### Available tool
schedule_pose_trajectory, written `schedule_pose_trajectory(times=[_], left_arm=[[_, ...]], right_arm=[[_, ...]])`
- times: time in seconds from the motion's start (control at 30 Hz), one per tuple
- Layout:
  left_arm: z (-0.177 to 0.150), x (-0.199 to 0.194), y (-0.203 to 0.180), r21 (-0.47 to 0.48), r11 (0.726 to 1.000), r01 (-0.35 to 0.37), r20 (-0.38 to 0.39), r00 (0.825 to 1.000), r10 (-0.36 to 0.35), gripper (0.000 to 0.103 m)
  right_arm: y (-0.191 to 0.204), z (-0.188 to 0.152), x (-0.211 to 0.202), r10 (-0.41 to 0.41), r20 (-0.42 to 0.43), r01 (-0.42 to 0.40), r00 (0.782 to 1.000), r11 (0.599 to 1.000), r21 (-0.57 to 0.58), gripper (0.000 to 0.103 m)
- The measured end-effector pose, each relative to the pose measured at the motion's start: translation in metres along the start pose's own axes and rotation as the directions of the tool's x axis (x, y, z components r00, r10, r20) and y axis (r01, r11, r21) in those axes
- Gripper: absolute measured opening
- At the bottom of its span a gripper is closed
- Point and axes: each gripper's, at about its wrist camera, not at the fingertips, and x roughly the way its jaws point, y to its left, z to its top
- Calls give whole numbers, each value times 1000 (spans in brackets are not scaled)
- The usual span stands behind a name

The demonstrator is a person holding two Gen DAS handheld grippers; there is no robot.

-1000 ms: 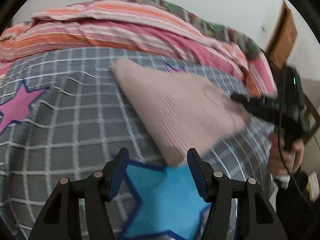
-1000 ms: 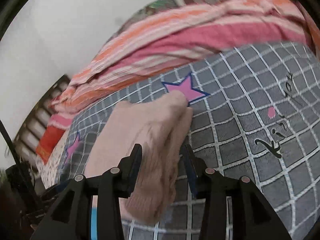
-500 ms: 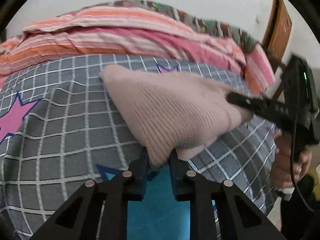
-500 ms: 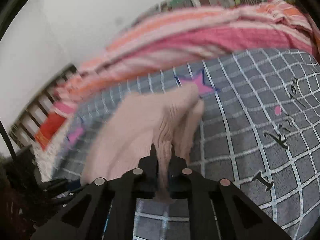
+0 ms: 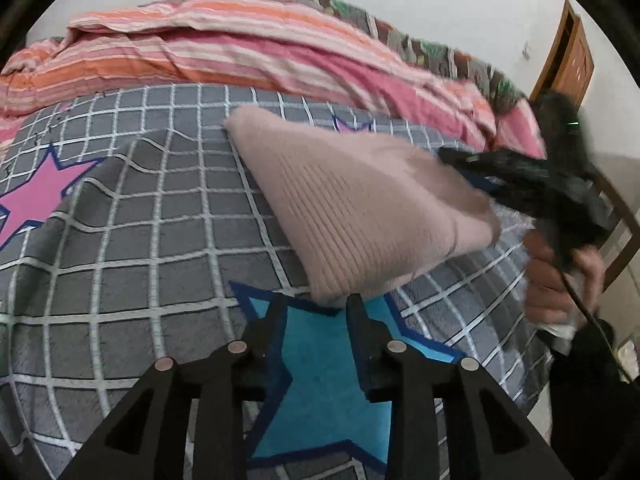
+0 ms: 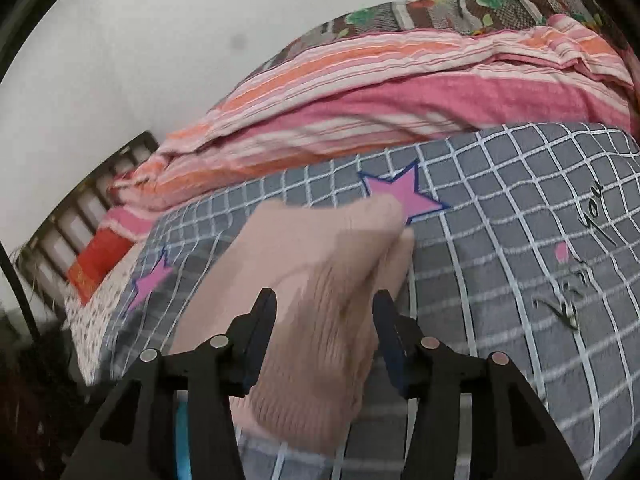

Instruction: Fold small clothes

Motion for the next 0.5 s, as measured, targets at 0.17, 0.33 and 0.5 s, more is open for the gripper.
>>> schedule_pose_trajectory(times=[0.17, 0.33, 0.5], left_arm=[[13, -12, 5, -13, 1000, -1, 49, 999, 1, 40], [40, -1, 6, -41, 999, -20, 64, 998, 23, 40], [67, 27, 0, -64, 998, -22, 28, 999, 24, 40]], right_arm=[[-21, 19, 53, -14, -146, 31, 989, 993, 113, 27], [-16, 21, 24, 73, 47, -73, 996, 997, 7, 16], [-24, 3, 57, -113, -70, 112, 991, 994, -7, 16]])
